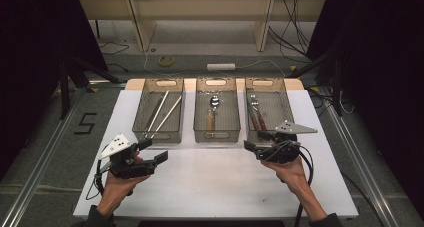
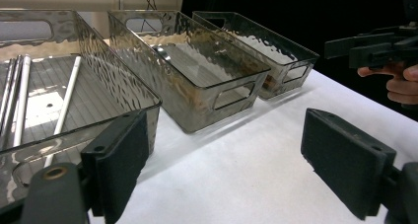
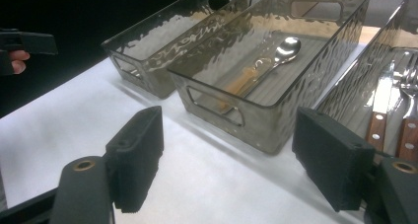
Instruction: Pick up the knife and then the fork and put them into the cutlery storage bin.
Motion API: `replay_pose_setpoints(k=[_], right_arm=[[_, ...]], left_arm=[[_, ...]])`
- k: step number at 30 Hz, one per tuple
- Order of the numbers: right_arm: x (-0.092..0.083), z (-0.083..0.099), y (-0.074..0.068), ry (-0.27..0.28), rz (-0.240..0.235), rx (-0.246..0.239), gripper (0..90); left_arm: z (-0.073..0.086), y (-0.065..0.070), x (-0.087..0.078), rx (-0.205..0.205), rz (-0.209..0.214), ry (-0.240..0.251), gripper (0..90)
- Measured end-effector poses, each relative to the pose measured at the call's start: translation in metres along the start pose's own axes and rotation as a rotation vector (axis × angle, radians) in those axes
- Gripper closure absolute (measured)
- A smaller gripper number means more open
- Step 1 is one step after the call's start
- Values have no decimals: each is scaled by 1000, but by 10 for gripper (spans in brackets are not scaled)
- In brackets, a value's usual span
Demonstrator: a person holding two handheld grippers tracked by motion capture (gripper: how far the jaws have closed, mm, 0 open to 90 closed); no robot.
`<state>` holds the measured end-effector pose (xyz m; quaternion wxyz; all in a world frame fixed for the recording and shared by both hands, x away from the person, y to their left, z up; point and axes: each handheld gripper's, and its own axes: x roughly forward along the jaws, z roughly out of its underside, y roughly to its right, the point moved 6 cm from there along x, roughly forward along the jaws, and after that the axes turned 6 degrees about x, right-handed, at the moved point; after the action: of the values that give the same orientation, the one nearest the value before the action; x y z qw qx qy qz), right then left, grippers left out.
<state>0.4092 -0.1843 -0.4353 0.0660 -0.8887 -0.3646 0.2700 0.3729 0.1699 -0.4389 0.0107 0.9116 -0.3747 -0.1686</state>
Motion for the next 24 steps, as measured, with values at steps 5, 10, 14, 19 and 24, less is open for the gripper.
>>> replay_pose_setpoints(k=[5, 10, 14, 19, 24], right_arm=[[-5, 6, -2, 13, 3, -3, 258], [-10, 9, -5, 23, 1, -14, 243], [-13, 13, -7, 23, -1, -21, 240], [-15, 17, -8, 23, -5, -22, 240], [-16, 20, -10, 26, -6, -29, 241]], left_arm=[[0, 1, 0, -4, 6, -1, 179], [0, 1, 0, -5, 8, 0, 176], [0, 2, 0, -1, 11, -3, 174], [0, 3, 0, -3, 11, -3, 171], [1, 3, 0, -7, 12, -2, 171]])
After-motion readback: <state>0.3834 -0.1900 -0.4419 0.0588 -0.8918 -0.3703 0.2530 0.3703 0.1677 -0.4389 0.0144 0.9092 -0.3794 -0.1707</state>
